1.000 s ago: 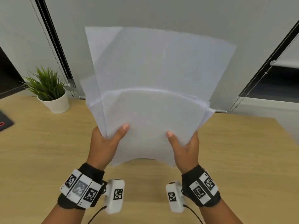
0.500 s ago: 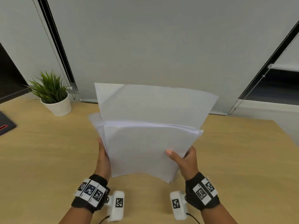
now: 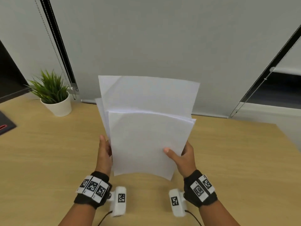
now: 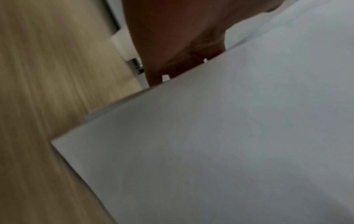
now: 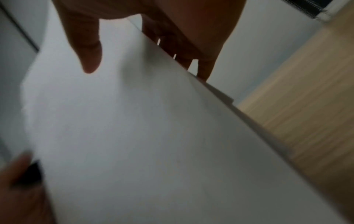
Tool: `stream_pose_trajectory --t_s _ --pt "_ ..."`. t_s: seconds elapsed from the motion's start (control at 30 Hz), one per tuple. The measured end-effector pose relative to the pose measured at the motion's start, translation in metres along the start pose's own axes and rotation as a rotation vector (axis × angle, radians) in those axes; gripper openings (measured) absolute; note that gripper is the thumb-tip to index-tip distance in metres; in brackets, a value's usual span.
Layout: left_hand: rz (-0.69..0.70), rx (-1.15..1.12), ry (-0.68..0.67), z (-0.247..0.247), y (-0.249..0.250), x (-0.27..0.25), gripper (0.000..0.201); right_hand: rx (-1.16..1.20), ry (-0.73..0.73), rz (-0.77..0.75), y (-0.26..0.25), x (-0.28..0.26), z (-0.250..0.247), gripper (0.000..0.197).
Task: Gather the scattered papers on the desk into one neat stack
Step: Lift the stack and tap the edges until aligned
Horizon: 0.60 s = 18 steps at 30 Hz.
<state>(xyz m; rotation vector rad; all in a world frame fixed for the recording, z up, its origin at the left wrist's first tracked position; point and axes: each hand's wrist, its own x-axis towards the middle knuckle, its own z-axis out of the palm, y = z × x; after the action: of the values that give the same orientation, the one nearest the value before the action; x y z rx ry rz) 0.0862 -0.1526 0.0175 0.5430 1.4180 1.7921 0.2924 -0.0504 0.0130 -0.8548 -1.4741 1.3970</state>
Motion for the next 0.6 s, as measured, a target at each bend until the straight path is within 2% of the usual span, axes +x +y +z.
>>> stream_pose_trajectory --t_s 0.07,0.13,0.2,0.27,0.33,0.4,0.47,0.5,0.6 --pt "0.089 0.073 -0.068 -0.001 0.005 -0.001 0.067 -0.009 -0.04 -0.012 -0.006 -0.001 -0.002 0.051" --pt "0.254 0.098 -0.081 0.0 0.015 -0.001 0.063 0.024 -0.037 -0.035 -0.011 -0.002 -0.004 0.049" --pt "0.417 0.064 -0.079 0.005 0.034 0.0 0.061 0.056 -0.043 -0.076 -0.02 0.0 -0.003 0.054" --pt "0.53 0.007 -0.137 0.011 0.05 -0.001 0.068 0.083 -0.067 -0.113 -0.026 0.003 0.0 0.058" --pt "0.569 -0.02 -0.15 0.013 0.059 0.0 0.079 0.126 -0.072 -0.144 -0.033 0.003 0.003 0.063" --pt "0.593 -0.029 -0.128 0.014 0.064 0.001 0.078 0.151 -0.065 -0.166 -0.038 0.004 0.005 0.068" --pt "0.576 -0.108 -0.199 0.009 0.063 0.004 0.07 0.163 -0.072 -0.176 -0.041 0.005 0.007 0.07" --pt "0.514 -0.18 -0.197 0.004 0.058 0.006 0.066 0.165 -0.066 -0.173 -0.041 0.005 0.007 0.071" --pt "0.132 -0.253 -0.069 -0.009 0.034 0.009 0.073 0.159 -0.049 -0.129 -0.031 0.001 0.005 0.071"
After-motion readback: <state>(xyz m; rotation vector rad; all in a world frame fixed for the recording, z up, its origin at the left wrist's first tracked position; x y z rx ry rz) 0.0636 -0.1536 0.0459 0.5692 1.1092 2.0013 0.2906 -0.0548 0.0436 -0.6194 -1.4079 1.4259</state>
